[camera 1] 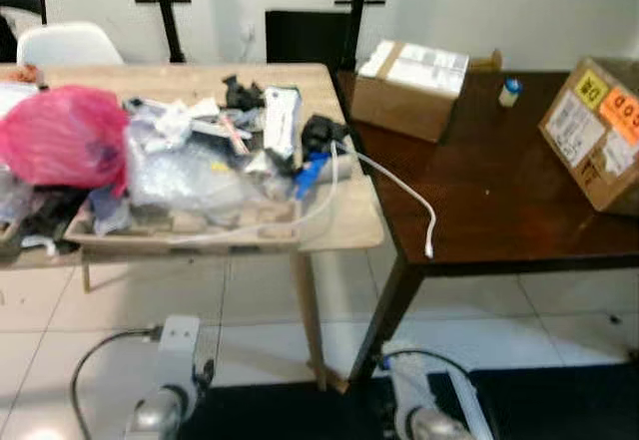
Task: Picking trash to rubbish bin
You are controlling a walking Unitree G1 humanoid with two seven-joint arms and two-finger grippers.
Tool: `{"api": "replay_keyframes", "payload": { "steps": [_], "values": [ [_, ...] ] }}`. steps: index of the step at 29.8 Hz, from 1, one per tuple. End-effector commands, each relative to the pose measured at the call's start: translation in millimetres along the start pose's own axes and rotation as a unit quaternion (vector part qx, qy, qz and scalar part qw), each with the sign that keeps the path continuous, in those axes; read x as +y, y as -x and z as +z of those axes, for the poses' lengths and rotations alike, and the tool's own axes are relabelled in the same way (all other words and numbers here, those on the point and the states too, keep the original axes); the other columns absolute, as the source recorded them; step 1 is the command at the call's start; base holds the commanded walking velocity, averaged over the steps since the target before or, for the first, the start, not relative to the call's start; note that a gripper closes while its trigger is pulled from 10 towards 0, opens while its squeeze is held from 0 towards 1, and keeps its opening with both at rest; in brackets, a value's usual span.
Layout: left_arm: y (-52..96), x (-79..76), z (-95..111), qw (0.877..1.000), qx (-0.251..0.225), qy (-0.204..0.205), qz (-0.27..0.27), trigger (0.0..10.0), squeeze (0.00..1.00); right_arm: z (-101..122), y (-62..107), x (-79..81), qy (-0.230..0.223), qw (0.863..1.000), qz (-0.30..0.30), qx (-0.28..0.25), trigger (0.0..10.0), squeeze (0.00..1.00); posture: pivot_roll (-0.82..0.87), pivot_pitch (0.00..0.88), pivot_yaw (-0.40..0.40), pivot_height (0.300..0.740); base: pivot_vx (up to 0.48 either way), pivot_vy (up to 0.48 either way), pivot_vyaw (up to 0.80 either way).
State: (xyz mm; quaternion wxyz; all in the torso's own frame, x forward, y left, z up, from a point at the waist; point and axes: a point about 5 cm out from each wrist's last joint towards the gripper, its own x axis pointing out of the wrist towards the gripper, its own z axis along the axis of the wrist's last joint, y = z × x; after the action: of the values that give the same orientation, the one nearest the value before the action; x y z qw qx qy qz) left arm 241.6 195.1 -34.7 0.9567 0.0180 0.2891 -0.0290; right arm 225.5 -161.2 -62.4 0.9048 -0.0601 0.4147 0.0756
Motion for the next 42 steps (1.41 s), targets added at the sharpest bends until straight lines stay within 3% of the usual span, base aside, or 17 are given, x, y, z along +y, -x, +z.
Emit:
{"api": "replay_keyframes", "payload": {
  "steps": [1, 13, 17, 19, 21, 23, 24, 25, 26, 29, 30, 34, 35, 37, 38, 40, 42],
  "values": [
    [1.7, -1.6, -7, 1.000, 0.015, -0.005, -0.001, 10.0, 0.00, -7, 2.1, -8.6, -0.001, 1.000, -0.012, 0.011, 10.0, 0.00, 0.03, 0.099, 0.016, 0.740, 0.000, -0.480, 0.00],
    [1.0, 3.5, -1, 0.999, -0.006, -0.006, 0.034, 10.0, 0.00, -7, 2.5, -10.4, 0.002, 1.000, -0.013, 0.011, 10.0, 0.00, 0.03, 0.098, 0.013, 0.740, 0.000, -0.040, 0.00],
    [2.6, 8.7, 5, 0.999, -0.031, -0.011, 0.036, 10.0, 0.00, 3, 1.1, -8.4, 0.017, 1.000, 0.004, -0.008, 10.0, 0.00, 0.03, 0.098, 0.012, 0.740, 0.000, 0.000, 0.00],
    [6.2, 13.1, 13, 0.997, -0.054, -0.055, -0.013, 10.0, 0.00, 19, 0.1, -3.6, 0.035, 0.997, 0.059, -0.039, 10.0, 0.00, 0.03, 0.097, 0.009, 0.740, 0.000, 0.000, 0.00],
    [7.4, 12.9, 15, 0.996, -0.060, -0.063, -0.031, 10.0, 0.00, 23, 0.2, -2.0, 0.040, 0.995, 0.077, -0.045, 10.0, 0.00, 0.03, 0.096, 0.005, 0.740, 0.000, 0.000, 0.00],
    [18.8, 0.0, 32, 0.979, -0.096, -0.054, -0.172, 10.0, 0.00, 38, 2.9, 6.0, 0.012, 0.981, 0.182, -0.068, 10.0, 0.00, 0.04, 0.093, -0.004, 0.740, 0.000, 0.000, 0.00],
    [18.8, 0.0, 32, 0.979, -0.096, -0.054, -0.172, 10.0, 0.00, 38, 2.9, 6.0, 0.012, 0.981, 0.182, -0.068, 10.0, 0.00, 0.04, 0.093, -0.004, 0.740, 0.000, 0.000, 0.00],
    [38.7, -8.7, 51, 0.946, -0.117, -0.086, -0.291, 10.0, 0.00, 56, 9.3, 8.0, 0.027, 0.958, 0.270, -0.093, 10.0, 0.00, 0.04, 0.092, -0.011, 0.740, 0.000, 0.000, 0.00],
    [38.7, -8.7, 51, 0.946, -0.117, -0.086, -0.291, 10.0, 0.00, 56, 9.3, 8.0, 0.027, 0.958, 0.270, -0.093, 10.0, 0.00, 0.04, 0.092, -0.011, 0.740, 0.000, 0.000, 0.00],
    [68.4, -13.5, 81, 0.902, -0.122, -0.167, -0.380, 10.0, 0.00, 87, 26.3, 5.4, 0.015, 0.916, 0.377, -0.136, 10.0, 0.00, 0.04, 0.094, -0.018, 0.740, 0.000, 0.000, 0.00],
    [68.4, -13.5, 81, 0.902, -0.122, -0.167, -0.380, 10.0, 0.00, 87, 26.3, 5.4, 0.015, 0.916, 0.377, -0.136, 10.0, 0.00, 0.04, 0.094, -0.018, 0.740, 0.000, 0.000, 0.00],
    [110.0, -24.7, 131, 0.843, -0.148, -0.195, -0.479, 10.0, 0.00, 128, 58.7, 1.6, 0.005, 0.856, 0.475, -0.206, 10.0, 0.00, 0.04, 0.095, -0.022, 0.740, 0.000, 0.000, 0.00],
    [110.0, -24.7, 131, 0.843, -0.148, -0.195, -0.479, 10.0, 0.00, 128, 58.7, 1.6, 0.005, 0.856, 0.475, -0.206, 10.0, 0.00, 0.04, 0.095, -0.022, 0.740, 0.000, 0.000, 0.00],
    [125.6, -30.0, 155, 0.820, -0.173, -0.189, -0.511, 10.0, 0.00, 143, 72.6, 1.3, 0.010, 0.834, 0.500, -0.233, 10.0, 0.00, 0.04, 0.095, -0.022, 0.740, 0.000, 0.000, 0.00],
    [133.7, -32.1, 172, 0.808, -0.194, -0.190, -0.523, 10.0, 0.00, 152, 81.6, 1.1, 0.016, 0.820, 0.515, -0.248, 10.0, 0.00, 0.04, 0.094, -0.024, 0.740, 0.000, 0.000, 0.00],
    [141.7, -34.0, 208, 0.795, -0.264, -0.210, -0.504, 10.0, 0.00, 168, 97.6, 1.2, 0.033, 0.798, 0.533, -0.280, 10.0, 0.00, 0.04, 0.093, -0.025, 0.740, 0.000, 0.000, 0.00],
    [139.6, -31.3, 240, 0.810, -0.326, -0.213, -0.438, 10.0, 0.00, 184, 110.4, 0.6, 0.028, 0.781, 0.541, -0.310, 10.0, 0.00, 0.04, 0.094, -0.023, 0.740, 0.000, 0.000, 0.00]
  ]
}}
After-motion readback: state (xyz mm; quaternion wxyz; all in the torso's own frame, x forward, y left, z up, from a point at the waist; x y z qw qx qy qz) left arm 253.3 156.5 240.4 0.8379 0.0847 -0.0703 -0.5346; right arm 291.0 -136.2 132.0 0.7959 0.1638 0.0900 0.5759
